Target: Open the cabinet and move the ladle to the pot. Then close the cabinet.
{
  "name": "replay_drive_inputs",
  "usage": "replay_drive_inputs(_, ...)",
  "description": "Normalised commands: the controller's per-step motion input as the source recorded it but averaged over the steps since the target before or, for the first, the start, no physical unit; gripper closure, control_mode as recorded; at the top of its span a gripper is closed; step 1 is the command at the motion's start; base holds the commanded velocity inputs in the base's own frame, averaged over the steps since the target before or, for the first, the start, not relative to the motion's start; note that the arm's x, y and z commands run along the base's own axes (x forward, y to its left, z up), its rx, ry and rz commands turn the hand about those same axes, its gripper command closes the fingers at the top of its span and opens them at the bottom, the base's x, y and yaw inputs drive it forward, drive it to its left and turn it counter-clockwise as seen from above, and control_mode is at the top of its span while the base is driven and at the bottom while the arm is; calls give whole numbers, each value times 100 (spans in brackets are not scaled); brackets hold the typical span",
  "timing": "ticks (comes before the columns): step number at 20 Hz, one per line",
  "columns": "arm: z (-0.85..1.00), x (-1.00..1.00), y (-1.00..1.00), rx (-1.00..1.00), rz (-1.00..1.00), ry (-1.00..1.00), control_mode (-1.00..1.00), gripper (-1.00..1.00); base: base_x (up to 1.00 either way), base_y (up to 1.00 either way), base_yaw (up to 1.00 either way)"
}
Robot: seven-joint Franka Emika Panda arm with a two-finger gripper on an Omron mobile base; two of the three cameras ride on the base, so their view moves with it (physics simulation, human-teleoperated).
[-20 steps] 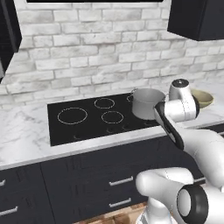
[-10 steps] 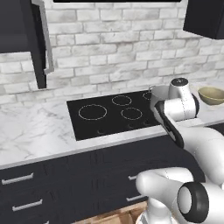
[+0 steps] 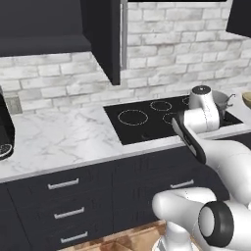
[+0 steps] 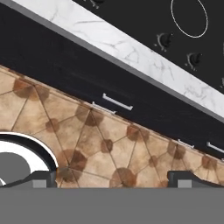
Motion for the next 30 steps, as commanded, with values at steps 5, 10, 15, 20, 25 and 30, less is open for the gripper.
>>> replay_drive_inputs(5, 0, 0, 0, 0, 0, 0, 100, -100, -31, 66, 0)
replay_drive_inputs(10, 0, 0, 0, 0, 0, 0, 100, -100, -52, 39, 0)
replay_drive_inputs(15, 0, 0, 0, 0, 0, 0, 100, -100, -61, 34, 0)
replay_drive_inputs(20, 0, 0, 0, 0, 0, 0, 100, -100, -29, 70, 0)
replay_drive_inputs(25, 0, 0, 0, 0, 0, 0, 100, -100, -16, 78, 0)
replay_drive_inputs(30, 0, 0, 0, 0, 0, 0, 100, -100, 0, 70, 0)
